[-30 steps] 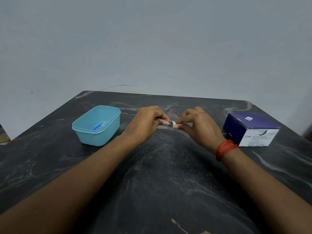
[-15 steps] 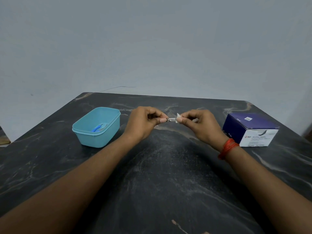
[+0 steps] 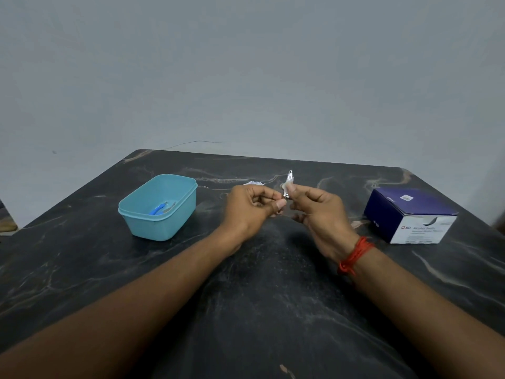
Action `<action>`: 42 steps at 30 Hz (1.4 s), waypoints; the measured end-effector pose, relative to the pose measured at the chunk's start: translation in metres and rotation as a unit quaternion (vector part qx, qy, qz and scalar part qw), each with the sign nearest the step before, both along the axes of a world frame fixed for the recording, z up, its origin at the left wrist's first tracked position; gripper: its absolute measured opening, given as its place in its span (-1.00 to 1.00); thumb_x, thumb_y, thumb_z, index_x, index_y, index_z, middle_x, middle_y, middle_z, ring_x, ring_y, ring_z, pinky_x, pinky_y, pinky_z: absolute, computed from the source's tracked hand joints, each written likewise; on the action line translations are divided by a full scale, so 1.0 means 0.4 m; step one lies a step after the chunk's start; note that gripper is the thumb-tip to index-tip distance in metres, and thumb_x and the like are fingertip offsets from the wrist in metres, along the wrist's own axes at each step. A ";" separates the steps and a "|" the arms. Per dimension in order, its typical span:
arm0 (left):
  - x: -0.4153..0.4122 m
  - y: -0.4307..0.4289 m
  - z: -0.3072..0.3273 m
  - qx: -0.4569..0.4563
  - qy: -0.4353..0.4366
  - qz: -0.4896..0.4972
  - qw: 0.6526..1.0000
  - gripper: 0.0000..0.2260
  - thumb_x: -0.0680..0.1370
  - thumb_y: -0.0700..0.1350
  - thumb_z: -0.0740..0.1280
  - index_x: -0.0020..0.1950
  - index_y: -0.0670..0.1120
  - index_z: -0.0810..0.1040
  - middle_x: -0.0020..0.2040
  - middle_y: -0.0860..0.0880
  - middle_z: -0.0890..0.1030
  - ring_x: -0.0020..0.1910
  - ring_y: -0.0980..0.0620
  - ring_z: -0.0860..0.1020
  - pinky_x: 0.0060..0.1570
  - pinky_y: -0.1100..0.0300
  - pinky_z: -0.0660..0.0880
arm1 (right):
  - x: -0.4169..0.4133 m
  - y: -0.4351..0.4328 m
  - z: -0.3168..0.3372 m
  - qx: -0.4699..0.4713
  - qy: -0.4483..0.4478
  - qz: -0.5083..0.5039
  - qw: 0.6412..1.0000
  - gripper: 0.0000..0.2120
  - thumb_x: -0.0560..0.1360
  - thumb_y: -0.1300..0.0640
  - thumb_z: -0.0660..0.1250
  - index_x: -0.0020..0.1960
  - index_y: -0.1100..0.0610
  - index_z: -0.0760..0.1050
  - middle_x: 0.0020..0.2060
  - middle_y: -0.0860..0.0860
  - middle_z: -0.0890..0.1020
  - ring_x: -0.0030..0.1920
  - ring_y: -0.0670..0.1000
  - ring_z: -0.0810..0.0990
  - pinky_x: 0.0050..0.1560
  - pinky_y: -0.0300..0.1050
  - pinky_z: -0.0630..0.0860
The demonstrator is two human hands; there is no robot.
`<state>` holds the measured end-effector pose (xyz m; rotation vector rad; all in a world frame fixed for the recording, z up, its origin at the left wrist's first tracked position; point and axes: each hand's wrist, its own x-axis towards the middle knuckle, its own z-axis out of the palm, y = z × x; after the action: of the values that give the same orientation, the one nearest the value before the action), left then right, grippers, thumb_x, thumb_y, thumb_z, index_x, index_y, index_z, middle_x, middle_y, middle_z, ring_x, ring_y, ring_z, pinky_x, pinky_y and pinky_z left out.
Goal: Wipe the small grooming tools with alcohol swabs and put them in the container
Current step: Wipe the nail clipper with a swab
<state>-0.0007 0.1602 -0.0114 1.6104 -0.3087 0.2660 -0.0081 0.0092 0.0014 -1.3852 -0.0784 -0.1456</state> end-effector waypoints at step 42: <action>0.022 0.040 0.028 -0.115 0.070 0.169 0.976 -0.88 0.45 -0.17 0.53 -0.04 -0.16 0.69 -0.26 -0.11 0.70 -0.37 0.08 0.65 -0.29 0.20 0.64 | 0.012 -0.022 -0.010 -0.376 -0.089 0.103 0.916 -0.87 0.45 0.02 0.50 -0.16 0.08 0.72 -0.28 -0.05 0.74 -0.33 -0.20 0.60 -0.26 -0.35 0.47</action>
<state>0.0081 0.1760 0.0000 1.4371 0.1039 0.4297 -0.0032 0.0005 -0.0028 -2.1193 -0.4724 -0.0638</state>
